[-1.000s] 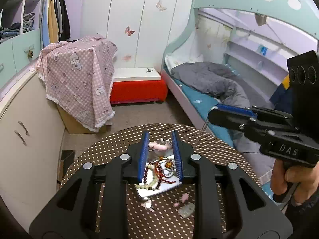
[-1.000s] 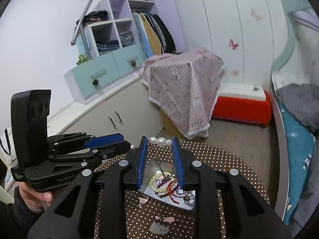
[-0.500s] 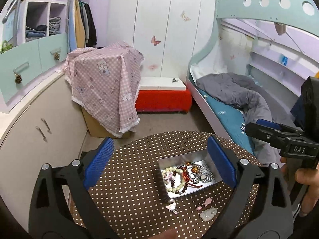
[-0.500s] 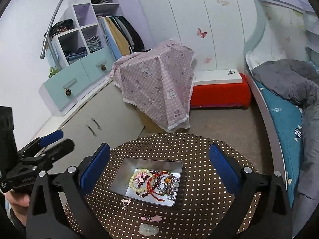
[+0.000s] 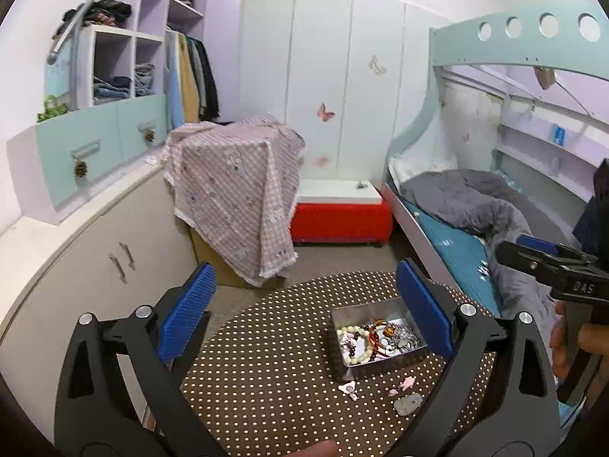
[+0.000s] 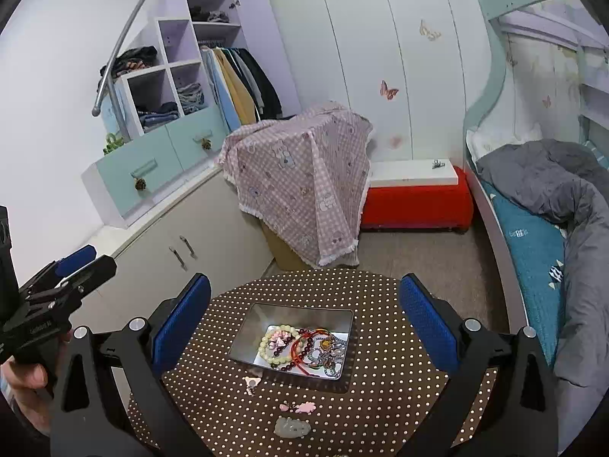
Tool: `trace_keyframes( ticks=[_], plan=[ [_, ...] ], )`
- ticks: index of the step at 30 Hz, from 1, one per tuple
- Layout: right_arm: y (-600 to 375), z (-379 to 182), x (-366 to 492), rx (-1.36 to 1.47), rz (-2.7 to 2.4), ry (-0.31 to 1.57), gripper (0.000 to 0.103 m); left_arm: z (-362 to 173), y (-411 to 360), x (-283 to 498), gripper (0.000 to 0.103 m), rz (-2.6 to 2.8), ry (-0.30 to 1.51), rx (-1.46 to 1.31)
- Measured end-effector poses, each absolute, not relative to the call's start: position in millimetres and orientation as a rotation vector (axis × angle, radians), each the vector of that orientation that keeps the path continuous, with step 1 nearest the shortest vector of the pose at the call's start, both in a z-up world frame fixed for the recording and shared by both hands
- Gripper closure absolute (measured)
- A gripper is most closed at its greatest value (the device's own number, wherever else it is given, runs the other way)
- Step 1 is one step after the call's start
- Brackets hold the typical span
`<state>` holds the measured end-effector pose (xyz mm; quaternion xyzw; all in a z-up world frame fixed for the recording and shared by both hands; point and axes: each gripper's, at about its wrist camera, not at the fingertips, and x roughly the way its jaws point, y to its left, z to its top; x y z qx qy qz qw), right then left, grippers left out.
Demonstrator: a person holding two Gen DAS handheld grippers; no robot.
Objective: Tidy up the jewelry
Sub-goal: 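Raise both tools away from the box back over the table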
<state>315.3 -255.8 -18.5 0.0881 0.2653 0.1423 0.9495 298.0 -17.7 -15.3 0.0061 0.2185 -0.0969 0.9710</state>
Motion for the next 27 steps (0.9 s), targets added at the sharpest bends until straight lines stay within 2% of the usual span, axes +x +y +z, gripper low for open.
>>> trace_keyframes(
  ticks=[16,27],
  plan=[
    [-258,-10,257,0.102,0.208,0.479,0.007,-12,-14,249,0.008,-0.131,0.380,0.029],
    [-257,-42,234,0.105,0.168,0.526,0.007,-40,-4,227,0.008,-0.131,0.414,-0.001]
  ],
)
